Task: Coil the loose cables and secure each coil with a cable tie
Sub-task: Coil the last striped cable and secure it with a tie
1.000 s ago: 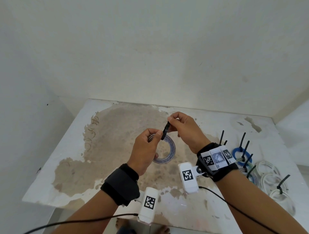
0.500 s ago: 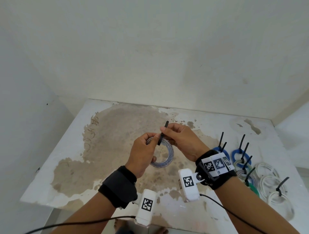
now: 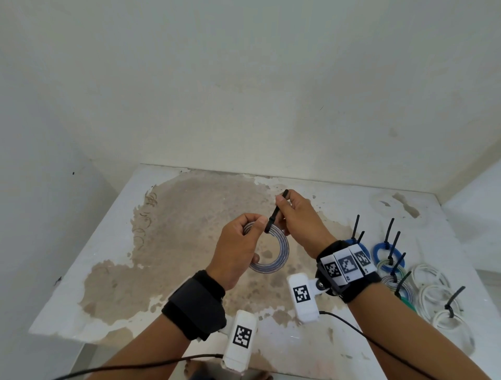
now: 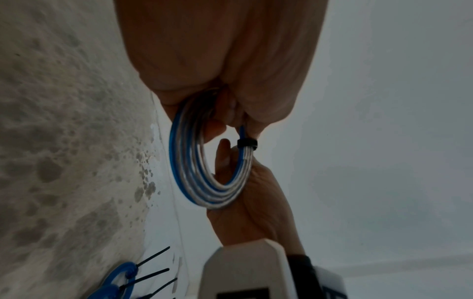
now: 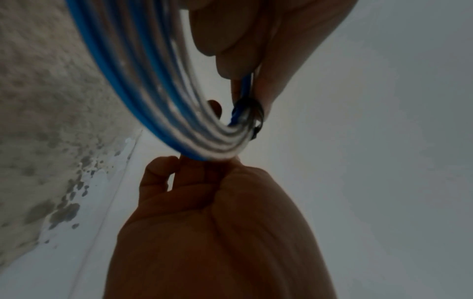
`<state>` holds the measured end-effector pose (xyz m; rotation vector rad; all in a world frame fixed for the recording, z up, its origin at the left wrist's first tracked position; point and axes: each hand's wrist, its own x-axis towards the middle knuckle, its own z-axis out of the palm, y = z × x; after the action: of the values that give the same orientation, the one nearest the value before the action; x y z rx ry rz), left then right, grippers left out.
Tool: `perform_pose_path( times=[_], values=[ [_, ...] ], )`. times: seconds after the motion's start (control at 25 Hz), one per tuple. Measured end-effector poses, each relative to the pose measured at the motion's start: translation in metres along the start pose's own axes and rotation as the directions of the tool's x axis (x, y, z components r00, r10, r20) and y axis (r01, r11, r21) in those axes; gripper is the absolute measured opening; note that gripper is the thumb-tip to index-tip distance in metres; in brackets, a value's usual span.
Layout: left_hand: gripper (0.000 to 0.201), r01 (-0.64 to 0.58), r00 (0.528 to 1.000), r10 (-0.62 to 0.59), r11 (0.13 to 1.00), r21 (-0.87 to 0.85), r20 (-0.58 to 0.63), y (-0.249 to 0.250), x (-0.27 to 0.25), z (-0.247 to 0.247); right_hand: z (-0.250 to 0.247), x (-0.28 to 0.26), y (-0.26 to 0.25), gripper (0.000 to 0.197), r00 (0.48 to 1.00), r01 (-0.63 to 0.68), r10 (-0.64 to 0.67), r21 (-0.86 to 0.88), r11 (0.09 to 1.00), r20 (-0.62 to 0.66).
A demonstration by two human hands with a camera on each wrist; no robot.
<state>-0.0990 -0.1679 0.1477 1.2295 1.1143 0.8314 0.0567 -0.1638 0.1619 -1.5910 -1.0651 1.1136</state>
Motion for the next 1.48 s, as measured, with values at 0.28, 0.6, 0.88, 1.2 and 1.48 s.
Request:
perform_pose_path(
  times=[0.28, 0.6, 0.88, 1.2, 1.48],
  values=[
    [0.017, 0.026, 0.999, -0.027, 0.999, -0.028, -0.033, -0.001, 0.005, -0.004, -0.008, -0.006, 0.004, 0.021, 0.985, -0.011, -0.013, 0.144, 0.989, 0.171],
    [0.018, 0.025, 0.999, -0.026, 0.999, -0.019, -0.032, -0.002, 0.002, 0.002, -0.003, -0.011, -0.001, 0.014, 0.993, -0.003, -0.003, 0.051, 0.999, 0.122],
    [0.021, 0.129, 0.988, -0.136, 0.986, -0.102, -0.068, 0.007, 0.003, -0.001, -0.005, -0.01, -0.009, 0.014, 0.995, 0.052, -0.049, -0.041, 0.998, 0.088],
    [0.021, 0.109, 0.992, -0.112, 0.993, -0.051, -0.06, 0.004, 0.012, -0.003, 0.002, 0.0, -0.004, 0.02, 0.98, 0.154, -0.175, -0.206, 0.966, -0.092],
    [0.013, 0.037, 0.999, -0.039, 0.998, -0.053, -0.022, 0.006, 0.013, -0.005, 0.011, -0.016, -0.016, 0.026, 0.922, 0.295, -0.35, -0.286, 0.912, -0.166]
  ],
)
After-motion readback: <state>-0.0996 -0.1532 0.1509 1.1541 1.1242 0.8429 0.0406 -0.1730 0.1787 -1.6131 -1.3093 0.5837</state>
